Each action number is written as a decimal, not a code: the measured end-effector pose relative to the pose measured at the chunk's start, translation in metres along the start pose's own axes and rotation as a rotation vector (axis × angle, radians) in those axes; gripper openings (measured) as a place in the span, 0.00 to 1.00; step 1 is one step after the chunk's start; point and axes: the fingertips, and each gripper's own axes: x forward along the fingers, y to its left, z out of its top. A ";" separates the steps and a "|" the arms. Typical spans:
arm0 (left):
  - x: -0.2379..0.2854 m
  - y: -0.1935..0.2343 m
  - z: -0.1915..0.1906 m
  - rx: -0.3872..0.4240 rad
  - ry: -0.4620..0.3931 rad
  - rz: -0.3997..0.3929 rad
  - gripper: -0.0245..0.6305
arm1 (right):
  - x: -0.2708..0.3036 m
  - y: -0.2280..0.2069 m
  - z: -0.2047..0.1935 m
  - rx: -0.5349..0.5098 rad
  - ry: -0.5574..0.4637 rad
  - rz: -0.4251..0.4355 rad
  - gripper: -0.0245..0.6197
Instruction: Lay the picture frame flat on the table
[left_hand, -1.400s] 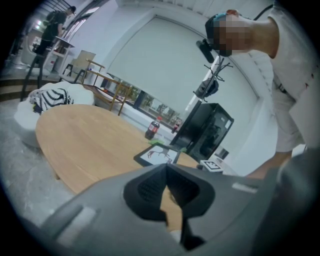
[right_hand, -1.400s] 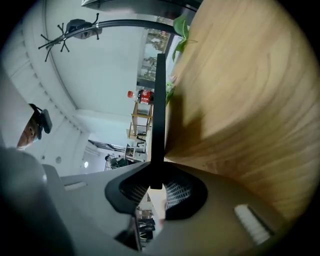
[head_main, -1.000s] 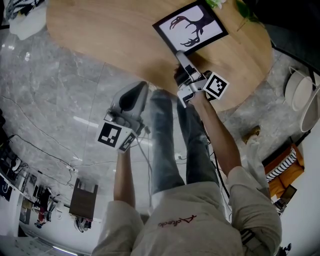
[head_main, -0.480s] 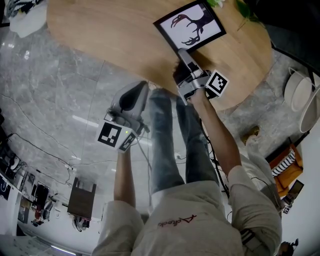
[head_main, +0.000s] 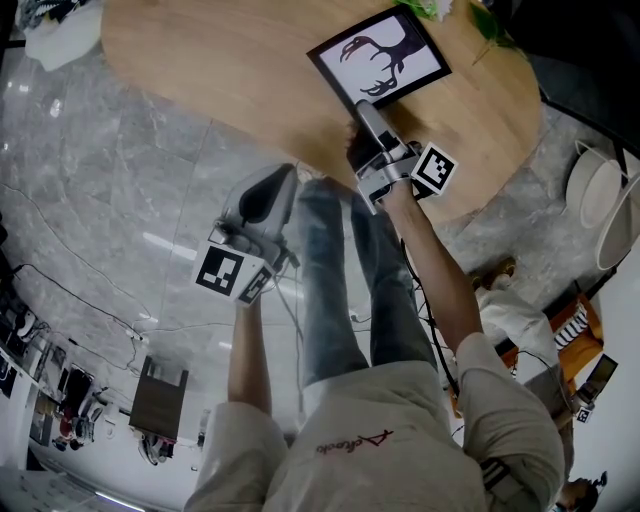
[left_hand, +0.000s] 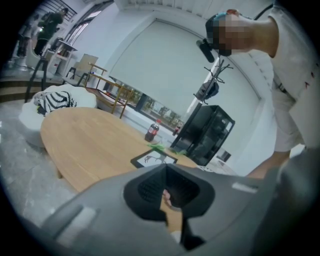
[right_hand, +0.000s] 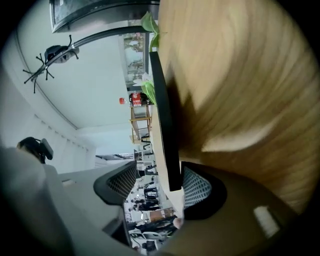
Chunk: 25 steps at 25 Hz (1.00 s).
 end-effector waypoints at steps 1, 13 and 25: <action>0.001 -0.001 0.001 -0.001 -0.002 0.001 0.04 | 0.001 0.000 -0.001 -0.034 0.020 -0.021 0.47; -0.008 -0.005 0.009 -0.002 -0.017 -0.001 0.04 | -0.001 -0.016 -0.041 -0.761 0.418 -0.410 0.49; -0.002 -0.014 0.009 0.005 -0.037 0.003 0.04 | -0.014 -0.034 -0.050 -1.311 0.561 -0.614 0.48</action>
